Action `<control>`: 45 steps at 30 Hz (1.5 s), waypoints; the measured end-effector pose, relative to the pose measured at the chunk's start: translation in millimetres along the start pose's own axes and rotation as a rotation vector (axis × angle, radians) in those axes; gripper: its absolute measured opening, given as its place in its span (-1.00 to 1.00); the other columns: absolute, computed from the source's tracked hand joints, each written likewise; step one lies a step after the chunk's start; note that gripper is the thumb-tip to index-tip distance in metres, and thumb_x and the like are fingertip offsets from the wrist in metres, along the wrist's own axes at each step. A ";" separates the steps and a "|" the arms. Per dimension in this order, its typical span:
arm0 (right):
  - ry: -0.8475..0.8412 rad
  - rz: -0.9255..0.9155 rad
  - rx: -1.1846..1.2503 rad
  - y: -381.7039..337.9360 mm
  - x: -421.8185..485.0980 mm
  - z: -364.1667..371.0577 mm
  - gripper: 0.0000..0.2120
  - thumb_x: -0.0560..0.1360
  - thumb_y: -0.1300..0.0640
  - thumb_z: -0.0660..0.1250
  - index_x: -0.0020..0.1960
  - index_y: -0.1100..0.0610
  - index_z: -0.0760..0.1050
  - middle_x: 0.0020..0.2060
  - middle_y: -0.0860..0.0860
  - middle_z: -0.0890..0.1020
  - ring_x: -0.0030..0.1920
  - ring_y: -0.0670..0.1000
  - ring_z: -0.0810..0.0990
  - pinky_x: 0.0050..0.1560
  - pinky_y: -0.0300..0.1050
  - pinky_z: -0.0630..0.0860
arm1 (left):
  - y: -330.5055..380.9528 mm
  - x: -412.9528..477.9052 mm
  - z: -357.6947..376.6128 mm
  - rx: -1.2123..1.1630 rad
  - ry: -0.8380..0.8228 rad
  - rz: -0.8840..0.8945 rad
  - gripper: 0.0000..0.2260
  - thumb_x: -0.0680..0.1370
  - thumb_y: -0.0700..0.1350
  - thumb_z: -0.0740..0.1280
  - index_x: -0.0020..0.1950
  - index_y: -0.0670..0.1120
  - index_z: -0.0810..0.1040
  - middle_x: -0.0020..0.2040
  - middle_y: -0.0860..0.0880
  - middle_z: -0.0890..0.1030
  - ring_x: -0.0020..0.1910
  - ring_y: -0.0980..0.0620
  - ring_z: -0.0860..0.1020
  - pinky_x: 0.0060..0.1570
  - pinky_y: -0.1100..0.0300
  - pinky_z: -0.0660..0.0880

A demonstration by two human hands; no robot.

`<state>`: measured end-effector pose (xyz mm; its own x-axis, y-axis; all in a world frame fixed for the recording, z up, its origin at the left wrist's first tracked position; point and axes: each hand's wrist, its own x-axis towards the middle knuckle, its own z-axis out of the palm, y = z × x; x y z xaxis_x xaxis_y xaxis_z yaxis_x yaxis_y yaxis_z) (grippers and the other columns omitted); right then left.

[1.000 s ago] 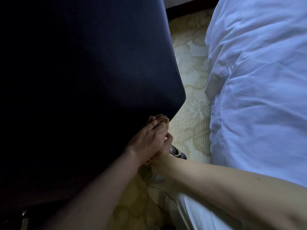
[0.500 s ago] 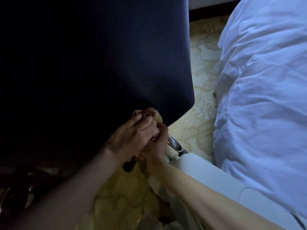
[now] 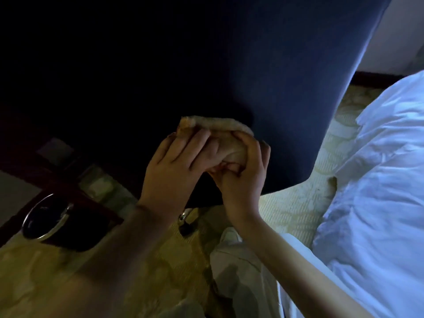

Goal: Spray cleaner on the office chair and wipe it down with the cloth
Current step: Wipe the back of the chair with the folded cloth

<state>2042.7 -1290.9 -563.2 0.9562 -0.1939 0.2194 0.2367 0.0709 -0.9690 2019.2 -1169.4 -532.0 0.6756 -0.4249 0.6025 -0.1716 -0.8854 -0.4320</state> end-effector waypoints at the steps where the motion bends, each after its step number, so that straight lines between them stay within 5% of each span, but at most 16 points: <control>1: -0.018 -0.029 -0.017 -10.1 0.8 3.4 -0.45 0.29 0.44 0.36 0.20 0.04 0.50 0.14 -0.10 0.38 0.15 -0.08 0.46 0.07 -0.11 0.57 | -3.7 0.1 -6.4 -0.026 0.037 -0.055 -0.72 0.57 -0.13 0.30 0.28 -0.08 0.45 0.26 -0.08 0.49 0.24 -0.11 0.41 0.21 0.02 0.36; 5: -0.136 -0.220 -0.063 -55.5 1.1 16.3 -0.43 0.30 0.48 0.28 0.20 0.02 0.53 0.15 -0.07 0.42 0.18 0.01 0.45 0.14 -0.04 0.53 | -16.9 -2.7 -35.6 -0.162 0.158 -0.342 -0.72 0.67 -0.13 0.02 0.29 -0.14 0.41 0.21 -0.19 0.53 0.21 -0.18 0.45 0.17 -0.02 0.44; 9: -0.356 -0.606 -0.241 -97.2 5.4 32.4 -0.56 0.35 0.34 0.21 0.19 0.09 0.55 0.20 0.01 0.49 0.19 0.02 0.42 0.21 -0.31 0.36 | -21.8 -25.8 -53.3 -0.193 0.253 -0.685 -0.53 0.45 -0.36 0.34 0.34 -0.15 0.37 0.23 -0.16 0.43 0.19 -0.13 0.39 0.24 0.13 0.34; 12: -0.590 -0.935 -0.422 -111.1 8.2 53.2 -0.58 0.38 0.14 0.12 0.17 0.12 0.57 0.20 0.06 0.54 0.24 0.11 0.43 0.23 -0.13 0.39 | -19.2 -50.2 -52.9 -0.219 0.282 -0.910 -0.46 0.41 -0.36 0.39 0.35 -0.16 0.36 0.27 -0.16 0.41 0.24 -0.11 0.39 0.29 0.26 0.26; 15: -0.782 -1.223 -0.594 -107.2 5.1 80.0 -0.60 0.36 0.14 0.17 0.15 0.12 0.56 0.20 0.08 0.55 0.20 0.21 0.46 0.06 0.09 0.54 | -15.3 -75.8 -42.7 -0.265 0.298 -1.083 -0.47 0.41 -0.35 0.39 0.35 -0.17 0.37 0.28 -0.11 0.39 0.25 -0.08 0.37 0.29 0.44 0.19; 19: -0.958 -1.485 -0.748 -90.7 -6.0 120.7 -0.62 0.35 0.21 0.13 0.09 0.16 0.57 0.13 0.13 0.59 0.14 0.24 0.51 0.03 0.11 0.52 | -14.6 -113.7 -11.2 -0.322 0.301 -1.263 -0.58 0.43 -0.34 0.35 0.29 -0.20 0.45 0.21 -0.12 0.46 0.14 -0.11 0.45 0.14 0.26 0.37; 22: -1.135 -1.533 -0.881 -68.1 -20.2 149.5 -0.52 0.35 0.17 -0.02 0.11 0.18 0.57 0.15 0.18 0.56 0.16 0.28 0.49 0.17 0.19 0.43 | -16.5 -142.7 18.1 -0.368 0.348 -1.372 -0.62 0.42 -0.32 0.33 0.23 -0.16 0.49 0.14 -0.08 0.49 0.08 -0.07 0.46 0.06 0.34 0.32; 24: -1.208 -1.554 -0.992 -49.3 -28.5 166.5 -0.50 0.38 0.15 -0.03 0.15 0.17 0.56 0.18 0.19 0.55 0.22 0.28 0.46 0.25 0.20 0.35 | -15.3 -160.0 39.4 -0.393 0.376 -1.436 -0.63 0.42 -0.32 0.32 0.21 -0.14 0.49 0.12 -0.06 0.49 0.05 -0.06 0.46 0.04 0.22 0.39; 28: -1.265 -1.683 -1.134 0.5 -39.5 188.0 -0.84 0.38 0.23 0.33 -0.05 0.14 0.58 -0.07 0.10 0.61 0.03 0.19 0.53 0.11 0.11 0.47 | -2.5 -182.1 89.5 -0.499 0.391 -1.592 -0.59 0.43 -0.35 0.29 0.27 -0.16 0.47 0.15 -0.10 0.48 0.07 -0.11 0.49 0.06 0.02 0.47; 30: -1.323 -1.683 -1.209 21.1 -41.5 191.0 -0.87 0.42 0.21 0.30 -0.07 0.13 0.58 -0.09 0.08 0.60 0.03 0.16 0.51 0.07 0.11 0.46 | 4.4 -181.7 108.5 -0.566 0.414 -1.649 -0.55 0.40 -0.32 0.23 0.30 -0.23 0.45 0.15 -0.17 0.48 0.08 -0.12 0.50 0.08 -0.02 0.48; 35: -1.347 -1.891 -1.343 45.6 -31.1 175.0 -0.74 0.39 0.17 0.35 0.07 0.16 0.57 0.07 0.13 0.57 0.16 0.21 0.45 0.11 0.10 0.42 | 26.5 -161.3 136.6 -0.622 0.514 -1.877 -0.52 0.41 -0.19 0.10 0.33 -0.22 0.42 0.24 -0.20 0.41 0.16 -0.06 0.43 0.18 0.15 0.38; 38: -1.378 -1.987 -1.412 57.2 -21.5 152.2 -0.64 0.36 0.11 0.34 0.16 0.10 0.54 0.15 0.11 0.55 0.18 0.17 0.45 0.09 0.02 0.41 | 44.3 -147.9 139.0 -0.660 0.500 -1.980 -0.54 0.46 -0.28 0.21 0.36 -0.13 0.39 0.31 -0.16 0.37 0.22 -0.03 0.37 0.26 0.12 0.33; 41: -1.354 -2.034 -1.528 75.2 -10.0 122.5 -0.56 0.32 0.10 0.40 0.19 0.05 0.50 0.14 0.02 0.53 0.14 0.09 0.43 0.02 -0.07 0.33 | 67.4 -141.2 140.0 -0.674 0.564 -2.031 -0.57 0.48 -0.37 0.27 0.30 -0.06 0.43 0.25 -0.05 0.41 0.16 0.23 0.37 0.20 0.23 0.34; 45: -1.449 -1.915 -1.520 104.5 -0.6 89.5 -0.49 0.32 0.14 0.34 0.22 0.13 0.28 0.15 0.05 0.51 0.17 0.11 0.29 0.05 -0.06 0.31 | 106.5 -140.2 155.2 -0.729 0.459 -1.995 -0.54 0.43 -0.05 0.13 0.26 -0.23 0.47 0.16 -0.17 0.51 0.11 -0.05 0.48 0.10 0.24 0.37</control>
<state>2082.3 -1195.8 -654.4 -0.1523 0.9373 -0.3134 0.6830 0.3290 0.6521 2017.5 -1174.8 -766.6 0.1065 0.9921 -0.0670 0.1058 0.0557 0.9928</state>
